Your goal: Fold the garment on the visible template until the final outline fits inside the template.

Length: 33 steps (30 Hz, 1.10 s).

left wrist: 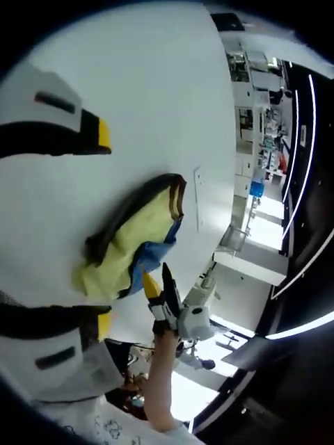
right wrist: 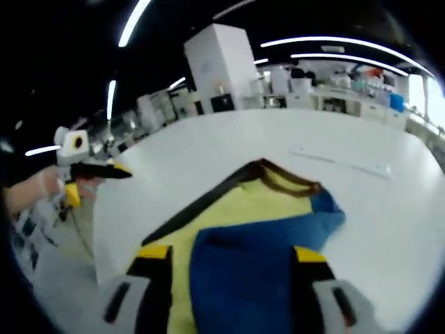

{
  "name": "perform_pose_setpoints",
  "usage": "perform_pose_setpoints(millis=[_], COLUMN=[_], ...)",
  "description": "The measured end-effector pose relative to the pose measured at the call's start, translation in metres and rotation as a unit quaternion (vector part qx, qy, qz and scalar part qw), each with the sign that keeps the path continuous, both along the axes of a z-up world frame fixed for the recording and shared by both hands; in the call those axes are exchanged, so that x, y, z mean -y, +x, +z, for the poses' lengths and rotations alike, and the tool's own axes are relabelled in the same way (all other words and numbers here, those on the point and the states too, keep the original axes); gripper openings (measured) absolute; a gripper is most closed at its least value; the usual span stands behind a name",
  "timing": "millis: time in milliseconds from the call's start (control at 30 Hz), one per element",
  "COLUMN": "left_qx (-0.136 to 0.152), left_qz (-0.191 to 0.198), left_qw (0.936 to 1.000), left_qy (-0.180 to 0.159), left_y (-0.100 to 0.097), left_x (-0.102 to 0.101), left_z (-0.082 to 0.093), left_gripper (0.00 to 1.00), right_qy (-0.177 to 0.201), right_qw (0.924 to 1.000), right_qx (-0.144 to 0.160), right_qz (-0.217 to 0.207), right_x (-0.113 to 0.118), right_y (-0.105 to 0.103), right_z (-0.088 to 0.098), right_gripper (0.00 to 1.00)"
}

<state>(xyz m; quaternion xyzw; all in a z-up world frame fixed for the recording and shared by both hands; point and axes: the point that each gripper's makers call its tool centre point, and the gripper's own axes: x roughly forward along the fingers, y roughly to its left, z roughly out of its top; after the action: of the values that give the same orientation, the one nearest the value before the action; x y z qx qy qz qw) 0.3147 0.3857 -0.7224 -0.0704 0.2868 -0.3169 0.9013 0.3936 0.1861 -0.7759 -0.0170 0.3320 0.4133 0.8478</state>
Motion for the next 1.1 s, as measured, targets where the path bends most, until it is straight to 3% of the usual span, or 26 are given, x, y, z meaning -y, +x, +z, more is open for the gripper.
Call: perform_pose_setpoints(millis=[400, 1100], left_qx=[-0.002, -0.007], left_qz=[-0.003, 0.001], left_qw=[1.0000, 0.9999], left_qy=[-0.004, -0.013], left_y=[-0.005, -0.007], left_x=[0.005, 0.004], left_z=[0.002, -0.005], left_gripper=[0.87, 0.86], right_qy=[-0.007, 0.005], right_qw=[0.9993, 0.9943], right_qx=[-0.013, -0.051], right_qz=[-0.034, -0.093], right_x=[0.030, 0.080], right_y=[-0.011, -0.032], right_z=[-0.007, -0.033], right_gripper=[0.99, 0.94])
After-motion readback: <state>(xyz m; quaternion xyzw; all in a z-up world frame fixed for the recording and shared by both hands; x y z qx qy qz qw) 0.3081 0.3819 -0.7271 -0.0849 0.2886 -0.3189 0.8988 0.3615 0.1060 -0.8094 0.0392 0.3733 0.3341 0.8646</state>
